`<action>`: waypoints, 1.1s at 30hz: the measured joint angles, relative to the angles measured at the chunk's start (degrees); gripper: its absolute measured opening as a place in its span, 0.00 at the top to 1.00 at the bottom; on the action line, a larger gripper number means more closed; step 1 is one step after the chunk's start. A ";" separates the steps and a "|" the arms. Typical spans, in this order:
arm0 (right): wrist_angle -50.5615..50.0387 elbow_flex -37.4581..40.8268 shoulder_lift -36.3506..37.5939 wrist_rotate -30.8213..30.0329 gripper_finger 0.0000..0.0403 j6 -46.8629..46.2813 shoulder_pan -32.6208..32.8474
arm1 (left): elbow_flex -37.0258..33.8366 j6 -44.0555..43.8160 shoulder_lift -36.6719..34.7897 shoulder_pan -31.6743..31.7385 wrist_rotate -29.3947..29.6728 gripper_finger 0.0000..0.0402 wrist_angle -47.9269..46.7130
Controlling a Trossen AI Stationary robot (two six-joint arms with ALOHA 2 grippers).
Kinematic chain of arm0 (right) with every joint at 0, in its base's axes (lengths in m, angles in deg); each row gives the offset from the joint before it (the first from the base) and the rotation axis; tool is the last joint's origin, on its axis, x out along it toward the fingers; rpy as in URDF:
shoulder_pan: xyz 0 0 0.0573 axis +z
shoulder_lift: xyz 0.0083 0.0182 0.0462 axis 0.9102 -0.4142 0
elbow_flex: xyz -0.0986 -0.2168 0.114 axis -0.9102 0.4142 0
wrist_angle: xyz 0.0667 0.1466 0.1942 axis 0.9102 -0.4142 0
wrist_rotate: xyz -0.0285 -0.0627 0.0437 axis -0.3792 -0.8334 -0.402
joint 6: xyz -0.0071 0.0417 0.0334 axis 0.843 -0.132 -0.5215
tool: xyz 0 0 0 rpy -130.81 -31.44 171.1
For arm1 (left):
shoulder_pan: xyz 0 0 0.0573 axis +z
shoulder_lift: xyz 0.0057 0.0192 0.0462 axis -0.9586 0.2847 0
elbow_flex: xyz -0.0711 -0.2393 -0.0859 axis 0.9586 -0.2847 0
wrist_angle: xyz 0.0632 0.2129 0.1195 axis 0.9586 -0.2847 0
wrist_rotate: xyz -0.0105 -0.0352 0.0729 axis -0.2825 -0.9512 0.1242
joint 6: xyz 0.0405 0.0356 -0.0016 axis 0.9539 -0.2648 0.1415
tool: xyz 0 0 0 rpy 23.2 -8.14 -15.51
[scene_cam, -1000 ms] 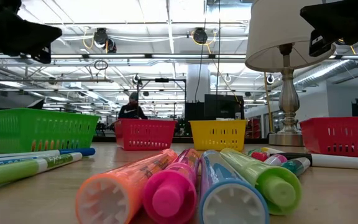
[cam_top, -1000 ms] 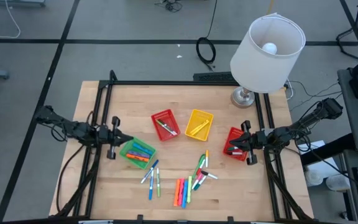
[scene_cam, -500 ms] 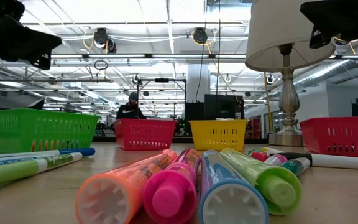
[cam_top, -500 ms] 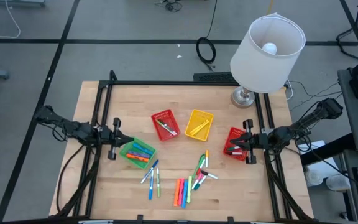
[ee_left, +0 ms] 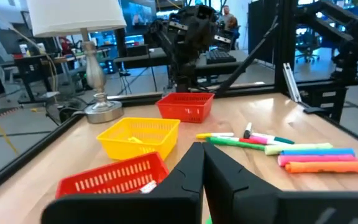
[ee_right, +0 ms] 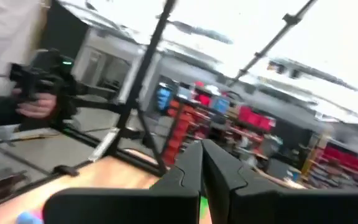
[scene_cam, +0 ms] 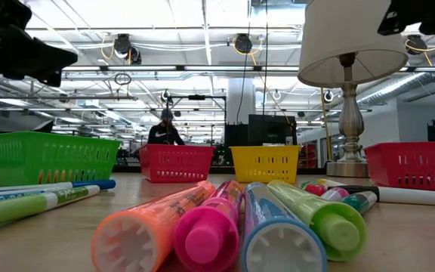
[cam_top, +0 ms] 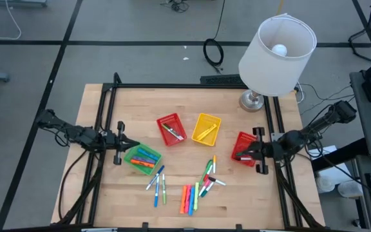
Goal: Pick & Place Markers
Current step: Put the green marker into the left red bin
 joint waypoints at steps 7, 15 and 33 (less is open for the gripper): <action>-5.97 -9.13 -11.03 -2.47 1.00 -5.14 -0.01 | -0.04 -0.45 -0.04 0.00 0.59 0.94 1.33; -20.17 -31.84 -35.94 -15.50 1.00 -22.55 -3.69 | -0.04 -0.83 -0.02 0.00 0.92 0.88 0.71; -90.97 -107.70 -79.34 -0.43 1.00 -33.55 -6.38 | -0.07 3.15 -0.04 0.00 1.12 0.88 1.38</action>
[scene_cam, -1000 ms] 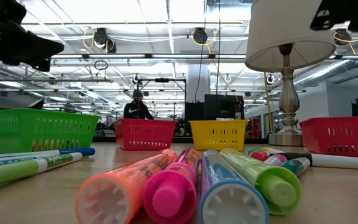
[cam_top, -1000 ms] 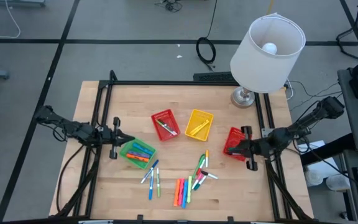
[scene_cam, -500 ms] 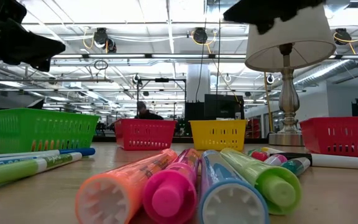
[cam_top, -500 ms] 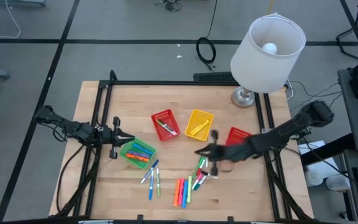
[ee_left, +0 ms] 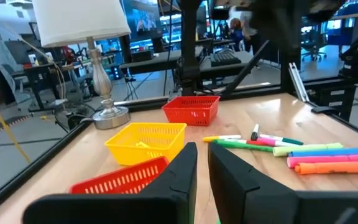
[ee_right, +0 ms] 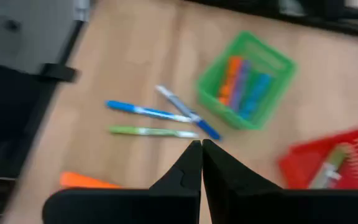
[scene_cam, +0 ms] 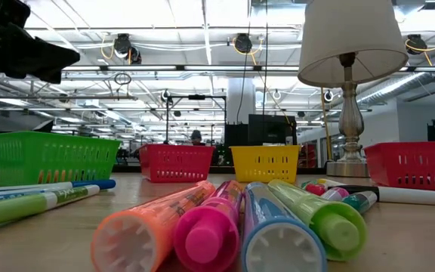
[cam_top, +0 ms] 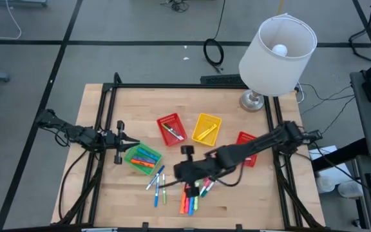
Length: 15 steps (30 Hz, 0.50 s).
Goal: Pick & Place Markers
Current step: Put the green marker into the left red bin
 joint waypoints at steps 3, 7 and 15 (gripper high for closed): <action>-7.00 -7.79 -5.57 4.54 1.00 -1.37 -0.81 | 0.00 1.12 0.00 0.00 0.29 0.88 0.03; -12.67 -10.55 -11.42 11.74 1.00 3.07 -1.60 | 0.00 1.05 0.00 0.00 1.59 0.88 -0.01; -12.79 -10.43 -15.70 18.57 1.00 11.14 -0.15 | 0.00 0.93 0.02 0.00 2.36 0.88 -0.29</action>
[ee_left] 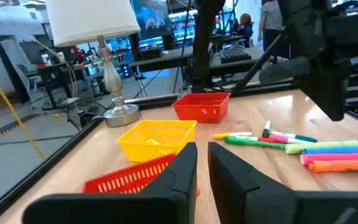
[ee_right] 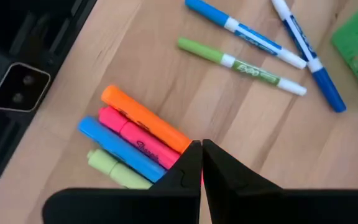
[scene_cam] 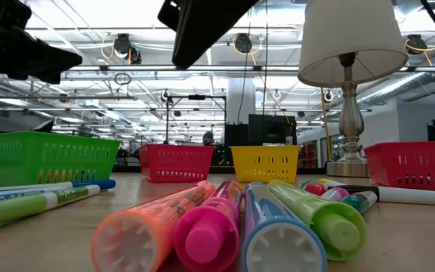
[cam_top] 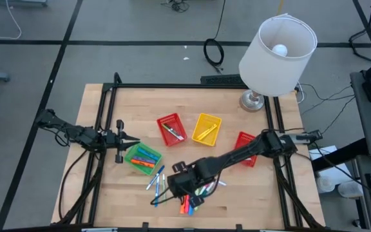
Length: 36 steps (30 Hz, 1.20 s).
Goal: Pick & Place Markers
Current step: Put the green marker into the left red bin
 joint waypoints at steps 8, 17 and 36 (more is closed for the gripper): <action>0.23 2.79 0.00 0.00 0.84 3.00 2.17 | 0.00 -1.40 -0.02 0.00 0.00 0.88 -0.32; -7.16 4.91 0.01 -3.42 0.64 4.97 4.45 | 0.00 0.32 -0.02 0.00 0.49 0.88 -0.34; -0.35 7.66 0.07 -4.26 0.58 15.59 6.44 | 0.00 -0.10 -0.02 0.00 0.52 0.88 -0.30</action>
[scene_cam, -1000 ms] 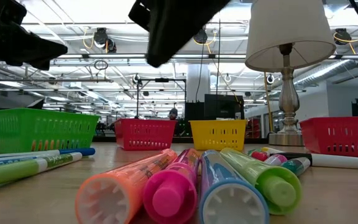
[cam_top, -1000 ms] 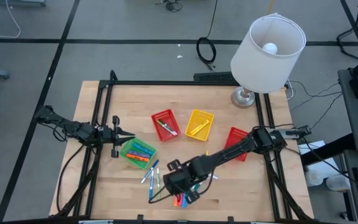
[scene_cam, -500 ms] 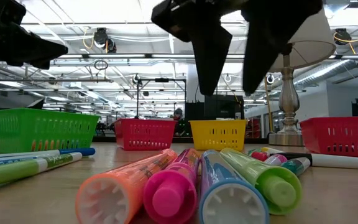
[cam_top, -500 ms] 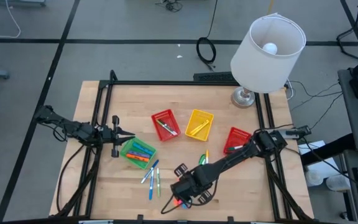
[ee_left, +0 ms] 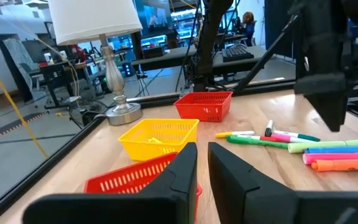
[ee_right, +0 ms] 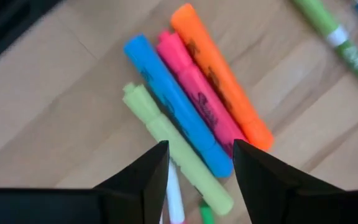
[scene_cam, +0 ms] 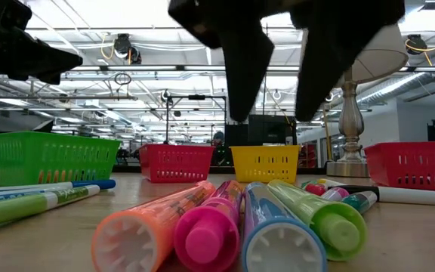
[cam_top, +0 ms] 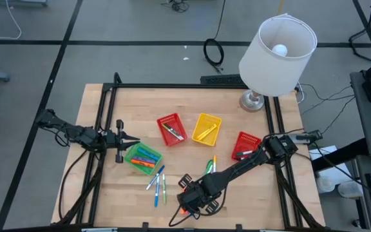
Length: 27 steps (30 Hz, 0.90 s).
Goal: Pick & Place Markers
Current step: Put the green marker into the left red bin
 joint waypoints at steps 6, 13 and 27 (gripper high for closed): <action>0.10 2.07 -0.02 0.03 0.58 -7.58 -0.77 | 0.00 1.25 0.00 0.00 0.00 0.88 0.00; -2.33 2.08 2.92 -0.34 0.62 -11.56 -2.56 | 0.00 1.11 0.02 0.00 0.04 0.88 0.00; -8.64 11.74 9.48 -1.10 0.69 -19.42 -5.37 | 0.00 1.07 0.01 0.00 0.03 0.88 -0.07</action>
